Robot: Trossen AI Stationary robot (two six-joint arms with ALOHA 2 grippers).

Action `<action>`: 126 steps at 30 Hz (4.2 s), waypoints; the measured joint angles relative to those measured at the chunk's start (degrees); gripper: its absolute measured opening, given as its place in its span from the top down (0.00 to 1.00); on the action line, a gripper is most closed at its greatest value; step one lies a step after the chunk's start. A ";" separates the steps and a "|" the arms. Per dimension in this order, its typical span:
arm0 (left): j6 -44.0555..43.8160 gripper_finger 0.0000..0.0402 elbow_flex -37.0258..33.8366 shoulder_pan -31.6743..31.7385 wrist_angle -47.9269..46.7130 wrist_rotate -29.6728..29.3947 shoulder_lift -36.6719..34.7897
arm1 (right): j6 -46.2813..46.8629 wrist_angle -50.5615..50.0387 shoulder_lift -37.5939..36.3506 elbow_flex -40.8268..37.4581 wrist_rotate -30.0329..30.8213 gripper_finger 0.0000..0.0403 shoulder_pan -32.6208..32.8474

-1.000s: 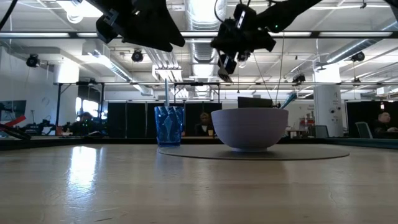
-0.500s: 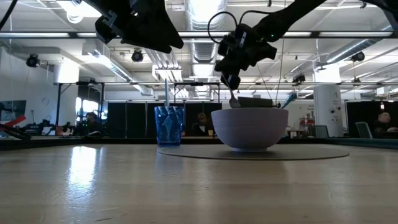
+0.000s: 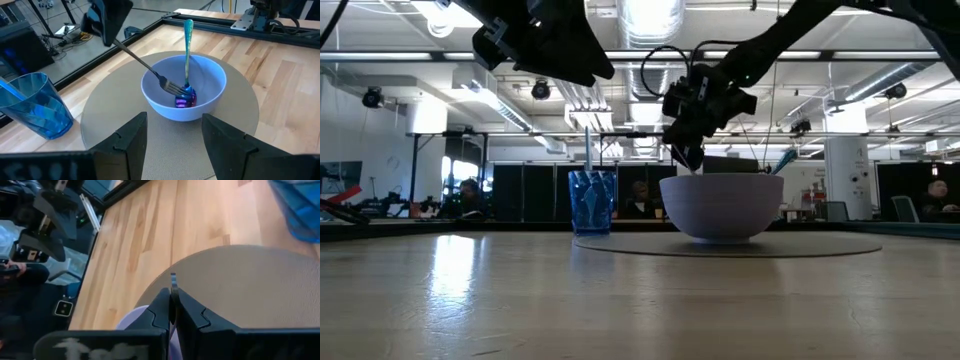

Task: Pick & Place Utensil
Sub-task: Put the black fork into the purple bowl

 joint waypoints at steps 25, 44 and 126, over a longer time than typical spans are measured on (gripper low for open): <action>-0.24 0.55 0.00 0.01 -0.04 0.00 0.00 | -0.48 1.04 3.75 -0.04 1.48 0.97 0.61; -0.22 0.55 0.00 0.00 -0.07 0.00 0.00 | -4.07 0.66 3.75 -0.13 3.82 0.95 0.63; -0.20 0.55 -0.02 0.00 -0.42 0.00 0.02 | -4.05 -6.81 1.67 -0.20 10.36 0.64 0.24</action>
